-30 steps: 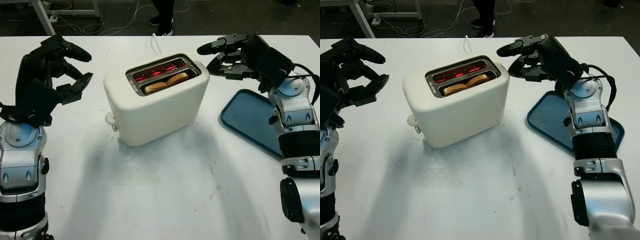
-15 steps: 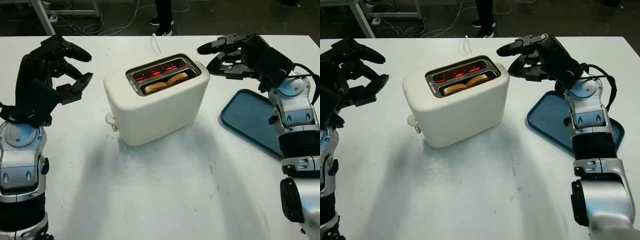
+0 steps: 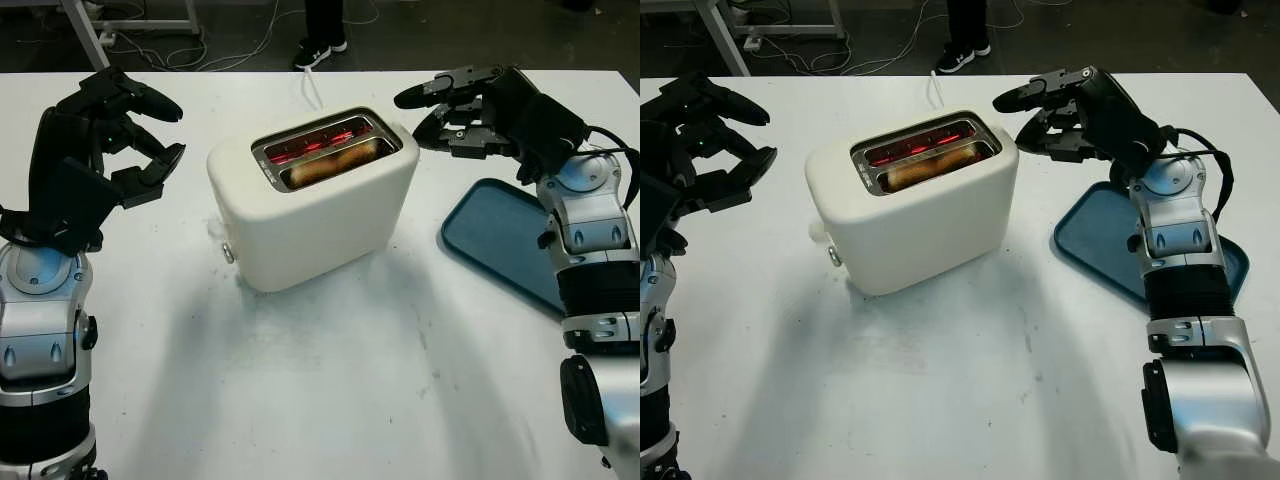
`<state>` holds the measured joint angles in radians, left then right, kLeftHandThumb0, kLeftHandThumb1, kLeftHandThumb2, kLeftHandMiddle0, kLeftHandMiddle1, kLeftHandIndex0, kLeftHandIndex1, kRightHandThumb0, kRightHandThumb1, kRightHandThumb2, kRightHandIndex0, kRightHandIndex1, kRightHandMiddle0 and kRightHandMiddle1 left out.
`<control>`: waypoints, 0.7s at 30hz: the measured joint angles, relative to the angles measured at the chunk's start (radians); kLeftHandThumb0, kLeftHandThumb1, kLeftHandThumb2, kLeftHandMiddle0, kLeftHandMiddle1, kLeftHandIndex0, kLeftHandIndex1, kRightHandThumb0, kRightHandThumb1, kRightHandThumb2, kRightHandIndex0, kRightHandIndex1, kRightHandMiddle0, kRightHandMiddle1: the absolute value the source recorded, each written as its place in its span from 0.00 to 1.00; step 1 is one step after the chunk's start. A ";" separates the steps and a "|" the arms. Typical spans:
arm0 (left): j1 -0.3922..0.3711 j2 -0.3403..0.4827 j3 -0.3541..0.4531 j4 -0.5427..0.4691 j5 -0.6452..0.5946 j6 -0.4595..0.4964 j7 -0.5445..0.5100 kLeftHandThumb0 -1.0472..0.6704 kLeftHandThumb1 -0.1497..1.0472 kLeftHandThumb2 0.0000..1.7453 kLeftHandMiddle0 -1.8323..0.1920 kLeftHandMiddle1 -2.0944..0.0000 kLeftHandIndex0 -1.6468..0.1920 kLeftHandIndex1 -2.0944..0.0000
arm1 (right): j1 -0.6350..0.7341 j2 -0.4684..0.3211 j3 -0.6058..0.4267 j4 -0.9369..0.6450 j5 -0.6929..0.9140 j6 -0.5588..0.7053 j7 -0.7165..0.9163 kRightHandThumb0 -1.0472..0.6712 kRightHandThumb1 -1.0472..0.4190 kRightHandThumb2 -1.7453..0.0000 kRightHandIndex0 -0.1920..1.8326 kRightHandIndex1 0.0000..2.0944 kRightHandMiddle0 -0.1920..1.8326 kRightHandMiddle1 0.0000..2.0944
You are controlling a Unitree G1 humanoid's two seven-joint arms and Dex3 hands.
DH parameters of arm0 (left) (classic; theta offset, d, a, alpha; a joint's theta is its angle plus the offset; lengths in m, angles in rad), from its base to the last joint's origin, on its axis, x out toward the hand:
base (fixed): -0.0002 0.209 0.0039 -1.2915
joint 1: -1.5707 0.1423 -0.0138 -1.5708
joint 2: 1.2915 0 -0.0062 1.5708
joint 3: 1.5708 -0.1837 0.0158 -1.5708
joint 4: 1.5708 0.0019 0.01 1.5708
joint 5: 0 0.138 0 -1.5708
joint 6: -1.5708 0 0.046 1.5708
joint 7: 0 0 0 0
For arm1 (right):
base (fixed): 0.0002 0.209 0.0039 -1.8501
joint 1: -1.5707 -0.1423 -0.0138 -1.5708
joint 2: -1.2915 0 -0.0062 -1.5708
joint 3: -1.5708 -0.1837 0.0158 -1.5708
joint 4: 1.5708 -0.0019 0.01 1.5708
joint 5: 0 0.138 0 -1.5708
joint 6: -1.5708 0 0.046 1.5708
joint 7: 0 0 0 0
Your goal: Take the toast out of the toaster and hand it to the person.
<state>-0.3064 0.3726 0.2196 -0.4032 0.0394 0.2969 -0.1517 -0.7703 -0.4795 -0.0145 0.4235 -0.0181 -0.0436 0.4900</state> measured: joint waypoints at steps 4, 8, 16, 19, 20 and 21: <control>0.000 0.000 0.000 0.000 0.000 0.001 0.000 0.60 0.67 0.33 0.63 0.26 0.62 0.41 | 0.000 0.000 0.001 0.000 -0.004 -0.001 -0.001 0.67 0.09 0.98 0.43 0.51 0.57 0.03; 0.000 0.000 0.000 0.000 0.002 0.002 0.000 0.61 0.68 0.32 0.63 0.26 0.61 0.41 | 0.000 0.000 0.000 0.000 -0.004 -0.001 -0.001 0.67 0.09 0.97 0.43 0.50 0.57 0.03; 0.000 0.000 0.000 -0.006 0.002 0.020 0.000 0.61 0.68 0.32 0.64 0.26 0.62 0.41 | 0.000 0.000 0.000 0.000 -0.005 -0.002 -0.005 0.68 0.10 0.98 0.40 0.49 0.56 0.02; 0.000 0.000 0.000 -0.006 0.002 0.019 0.000 0.60 0.68 0.31 0.63 0.26 0.61 0.41 | -0.003 0.000 -0.002 0.000 -0.010 -0.012 -0.030 0.69 0.13 1.00 0.37 0.45 0.55 0.02; 0.000 0.000 0.000 -0.006 0.002 0.019 0.000 0.59 0.68 0.31 0.63 0.26 0.61 0.41 | -0.010 -0.001 -0.005 0.000 -0.010 -0.019 -0.032 0.69 0.15 1.00 0.38 0.45 0.55 0.02; 0.000 0.000 0.000 -0.006 0.003 0.019 0.000 0.59 0.68 0.31 0.63 0.26 0.61 0.41 | -0.020 -0.003 -0.006 0.000 -0.010 -0.029 -0.032 0.69 0.17 1.00 0.38 0.44 0.55 0.02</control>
<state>-0.3062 0.3727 0.2196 -0.4090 0.0420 0.3159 -0.1516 -0.7908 -0.4828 -0.0207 0.4230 -0.0281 -0.0725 0.4578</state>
